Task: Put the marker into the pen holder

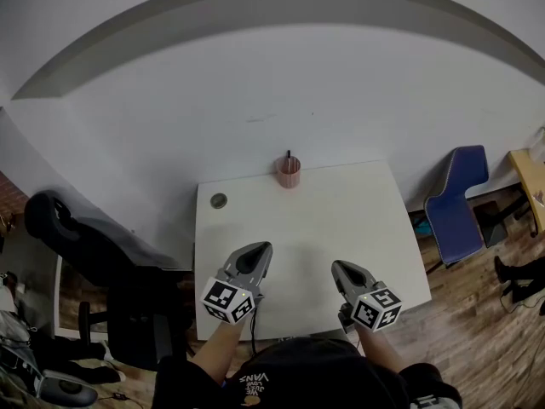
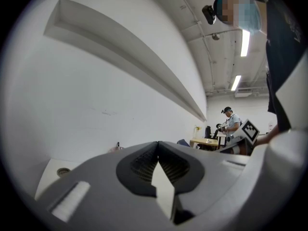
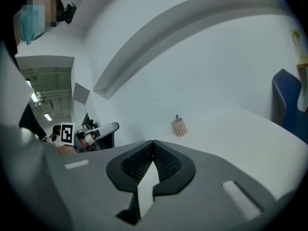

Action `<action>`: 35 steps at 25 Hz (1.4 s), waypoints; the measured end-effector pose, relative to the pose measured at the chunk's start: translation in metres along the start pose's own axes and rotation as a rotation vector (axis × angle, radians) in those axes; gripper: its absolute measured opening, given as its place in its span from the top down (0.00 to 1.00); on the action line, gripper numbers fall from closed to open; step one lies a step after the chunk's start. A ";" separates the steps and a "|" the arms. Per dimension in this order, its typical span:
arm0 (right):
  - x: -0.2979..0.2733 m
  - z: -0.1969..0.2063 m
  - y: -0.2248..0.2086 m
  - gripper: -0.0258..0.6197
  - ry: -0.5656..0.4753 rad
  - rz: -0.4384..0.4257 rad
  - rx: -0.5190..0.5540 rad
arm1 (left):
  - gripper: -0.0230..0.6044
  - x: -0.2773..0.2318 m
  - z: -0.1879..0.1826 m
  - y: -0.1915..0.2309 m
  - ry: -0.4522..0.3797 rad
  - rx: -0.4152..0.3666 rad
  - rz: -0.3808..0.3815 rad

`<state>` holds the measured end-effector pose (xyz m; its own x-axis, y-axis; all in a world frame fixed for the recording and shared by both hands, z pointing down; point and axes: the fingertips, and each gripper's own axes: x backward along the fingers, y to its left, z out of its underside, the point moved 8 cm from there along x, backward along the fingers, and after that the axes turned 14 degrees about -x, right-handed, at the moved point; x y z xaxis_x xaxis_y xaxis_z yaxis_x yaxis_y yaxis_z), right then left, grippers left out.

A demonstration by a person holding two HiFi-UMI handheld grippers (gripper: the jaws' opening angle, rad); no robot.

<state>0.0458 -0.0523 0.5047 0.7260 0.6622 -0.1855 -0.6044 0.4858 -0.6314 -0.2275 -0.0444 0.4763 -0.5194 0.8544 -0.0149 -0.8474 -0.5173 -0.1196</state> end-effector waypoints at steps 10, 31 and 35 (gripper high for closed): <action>0.015 0.014 0.013 0.96 -0.028 0.004 0.009 | 0.88 0.037 0.009 -0.023 0.002 0.048 -0.018; 0.025 0.033 0.029 0.96 -0.017 0.012 0.049 | 0.88 0.091 0.026 -0.053 0.022 0.087 -0.052; 0.024 0.032 0.033 0.96 -0.014 0.017 0.072 | 0.88 0.095 0.027 -0.056 0.014 0.100 -0.058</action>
<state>0.0330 -0.0023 0.5038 0.7110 0.6784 -0.1849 -0.6390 0.5137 -0.5724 -0.2325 0.0649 0.5080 -0.4686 0.8831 -0.0252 -0.8829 -0.4691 -0.0213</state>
